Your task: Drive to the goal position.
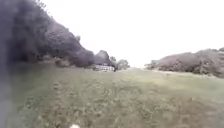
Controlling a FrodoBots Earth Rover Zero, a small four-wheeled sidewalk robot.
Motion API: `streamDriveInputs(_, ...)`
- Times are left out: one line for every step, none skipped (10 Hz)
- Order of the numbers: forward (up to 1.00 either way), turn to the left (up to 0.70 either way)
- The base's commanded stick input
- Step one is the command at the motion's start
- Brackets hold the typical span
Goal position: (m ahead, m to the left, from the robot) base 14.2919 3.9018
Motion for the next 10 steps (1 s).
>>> streamDriveInputs(0.85,0.0)
streamDriveInputs(0.85,0.0)
streamDriveInputs(0.85,0.0)
streamDriveInputs(0.85,0.0)
streamDriveInputs(0.85,0.0)
streamDriveInputs(0.85,-0.21)
streamDriveInputs(0.85,-0.32)
streamDriveInputs(0.85,-0.34)
streamDriveInputs(0.85,-0.34)
streamDriveInputs(0.85,-0.34)
